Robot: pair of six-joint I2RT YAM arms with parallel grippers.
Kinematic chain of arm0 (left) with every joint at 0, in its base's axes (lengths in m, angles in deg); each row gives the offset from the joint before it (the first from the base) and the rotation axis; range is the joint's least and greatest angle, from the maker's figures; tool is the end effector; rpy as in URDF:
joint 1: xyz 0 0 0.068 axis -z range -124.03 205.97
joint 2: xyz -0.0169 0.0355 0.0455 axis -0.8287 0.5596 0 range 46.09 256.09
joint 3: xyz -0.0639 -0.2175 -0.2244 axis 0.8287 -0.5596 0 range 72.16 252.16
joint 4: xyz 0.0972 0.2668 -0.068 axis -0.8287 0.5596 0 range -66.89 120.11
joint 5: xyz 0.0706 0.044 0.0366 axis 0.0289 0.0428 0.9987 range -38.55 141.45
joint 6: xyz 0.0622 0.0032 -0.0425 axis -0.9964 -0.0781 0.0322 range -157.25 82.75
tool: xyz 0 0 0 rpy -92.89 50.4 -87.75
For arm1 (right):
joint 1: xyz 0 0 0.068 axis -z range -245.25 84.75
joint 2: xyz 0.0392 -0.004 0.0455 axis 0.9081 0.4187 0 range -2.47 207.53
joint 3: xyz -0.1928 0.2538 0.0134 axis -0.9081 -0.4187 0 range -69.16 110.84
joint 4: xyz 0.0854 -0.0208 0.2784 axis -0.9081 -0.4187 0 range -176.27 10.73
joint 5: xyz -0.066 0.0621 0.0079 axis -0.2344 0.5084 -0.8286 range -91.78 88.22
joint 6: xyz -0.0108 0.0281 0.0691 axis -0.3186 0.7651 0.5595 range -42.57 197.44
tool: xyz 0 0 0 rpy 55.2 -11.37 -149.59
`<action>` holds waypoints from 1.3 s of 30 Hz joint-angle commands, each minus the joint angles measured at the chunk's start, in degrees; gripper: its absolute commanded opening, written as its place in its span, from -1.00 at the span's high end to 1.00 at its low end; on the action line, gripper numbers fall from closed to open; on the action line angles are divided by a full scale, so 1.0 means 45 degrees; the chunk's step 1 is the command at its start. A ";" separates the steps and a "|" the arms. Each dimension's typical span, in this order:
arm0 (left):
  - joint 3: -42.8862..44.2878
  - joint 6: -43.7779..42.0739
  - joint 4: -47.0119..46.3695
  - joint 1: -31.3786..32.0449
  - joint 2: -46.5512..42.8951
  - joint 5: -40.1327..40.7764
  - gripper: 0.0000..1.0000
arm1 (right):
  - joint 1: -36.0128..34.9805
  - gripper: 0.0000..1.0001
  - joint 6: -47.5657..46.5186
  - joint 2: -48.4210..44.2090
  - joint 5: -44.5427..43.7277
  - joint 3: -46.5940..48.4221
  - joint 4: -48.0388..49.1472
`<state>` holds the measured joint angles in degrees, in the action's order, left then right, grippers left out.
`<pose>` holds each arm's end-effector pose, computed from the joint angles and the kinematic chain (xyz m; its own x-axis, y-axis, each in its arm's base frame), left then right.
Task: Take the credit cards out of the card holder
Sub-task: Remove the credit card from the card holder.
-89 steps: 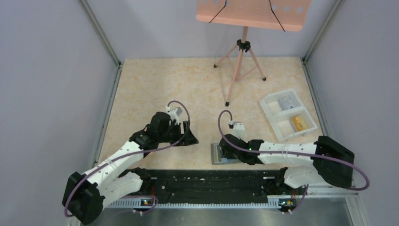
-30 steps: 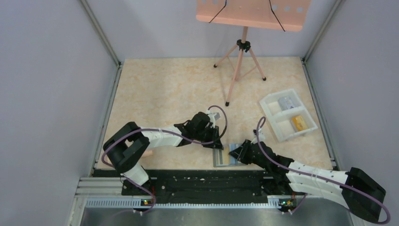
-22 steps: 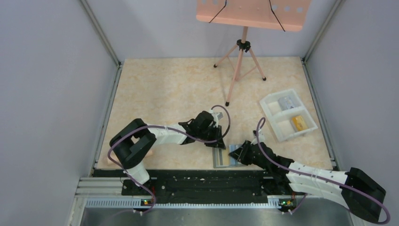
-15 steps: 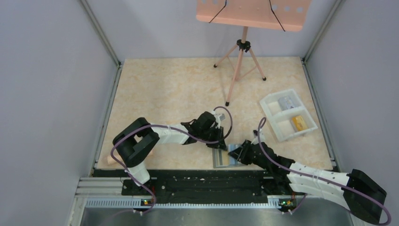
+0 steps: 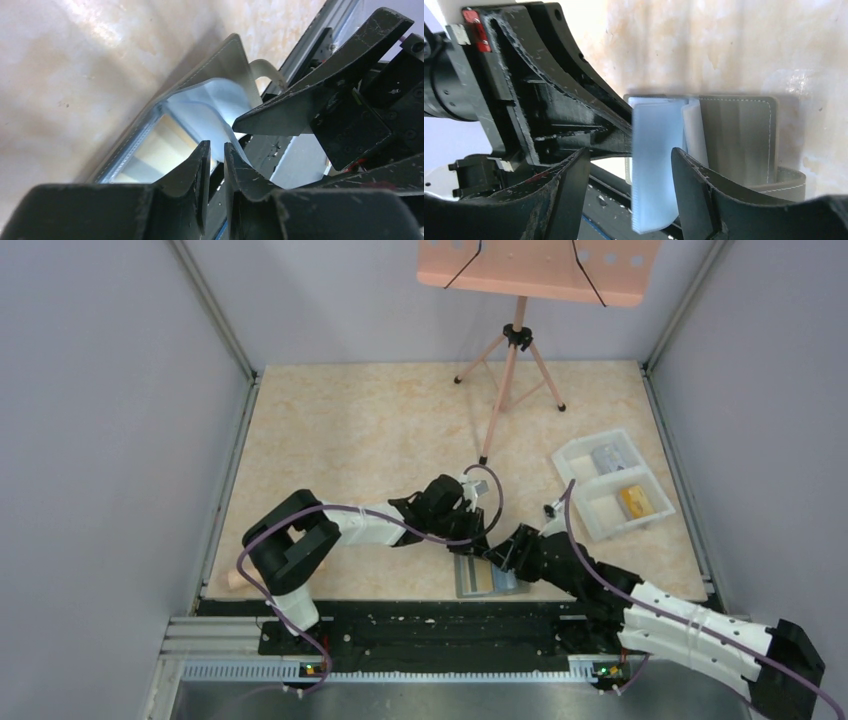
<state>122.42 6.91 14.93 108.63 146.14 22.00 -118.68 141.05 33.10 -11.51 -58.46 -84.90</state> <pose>0.2152 -0.3337 0.1612 -0.9266 0.2144 -0.3089 0.3761 0.5370 -0.7552 0.1047 0.1232 0.1631 -0.7658 0.4496 -0.4598 -0.0424 0.6782 0.7337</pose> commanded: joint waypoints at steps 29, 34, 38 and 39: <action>0.1739 0.0541 -0.0003 -0.0363 0.0501 0.0244 0.55 | 0.0151 0.37 -0.0715 -0.0138 0.1591 -0.0262 -0.0069; 0.1427 0.0014 0.1518 -0.0804 -0.0741 0.1348 0.53 | 0.0148 0.35 -0.0557 0.0169 0.1112 -0.0793 0.0076; 0.0622 -0.0235 0.2708 -0.0863 -0.1680 0.2296 0.53 | 0.0154 0.37 -0.0427 0.0504 0.1192 -0.1112 0.0364; 0.0349 -0.0225 0.2714 -0.0863 -0.1852 0.2315 0.53 | 0.0152 0.39 -0.0389 0.0539 0.1188 -0.1194 0.0444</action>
<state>127.47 7.72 22.56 104.68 142.38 28.47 -118.68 138.21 34.54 -5.18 -62.68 -86.54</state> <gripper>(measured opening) 0.236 0.320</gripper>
